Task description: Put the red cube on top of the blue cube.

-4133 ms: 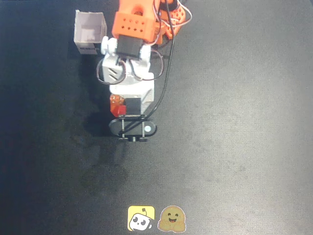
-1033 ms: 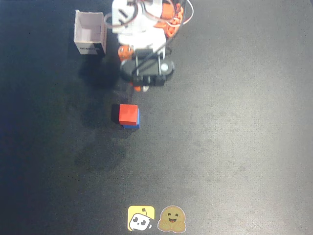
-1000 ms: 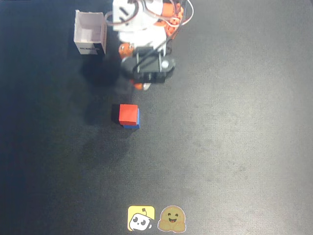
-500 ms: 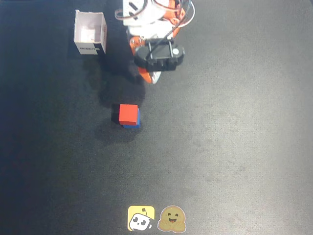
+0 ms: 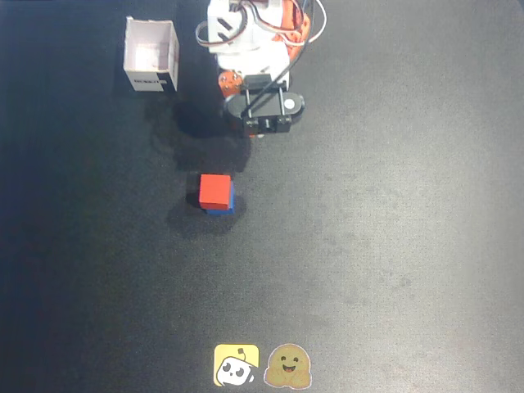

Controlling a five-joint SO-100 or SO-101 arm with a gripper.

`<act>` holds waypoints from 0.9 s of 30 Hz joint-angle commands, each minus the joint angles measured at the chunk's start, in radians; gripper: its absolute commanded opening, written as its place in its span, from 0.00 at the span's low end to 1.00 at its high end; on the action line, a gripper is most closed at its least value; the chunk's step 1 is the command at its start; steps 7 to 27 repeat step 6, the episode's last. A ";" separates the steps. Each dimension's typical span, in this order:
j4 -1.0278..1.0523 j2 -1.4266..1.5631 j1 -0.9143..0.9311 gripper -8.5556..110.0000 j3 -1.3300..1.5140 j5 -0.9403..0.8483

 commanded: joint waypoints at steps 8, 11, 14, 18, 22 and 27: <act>0.003 0.011 -0.003 0.07 -0.006 -0.003; 0.003 0.011 -0.003 0.07 -0.006 -0.003; 0.003 0.011 -0.003 0.07 -0.006 -0.003; 0.003 0.011 -0.003 0.07 -0.006 -0.003; 0.003 0.011 -0.003 0.07 -0.006 -0.003; 0.003 0.011 -0.003 0.07 -0.006 -0.003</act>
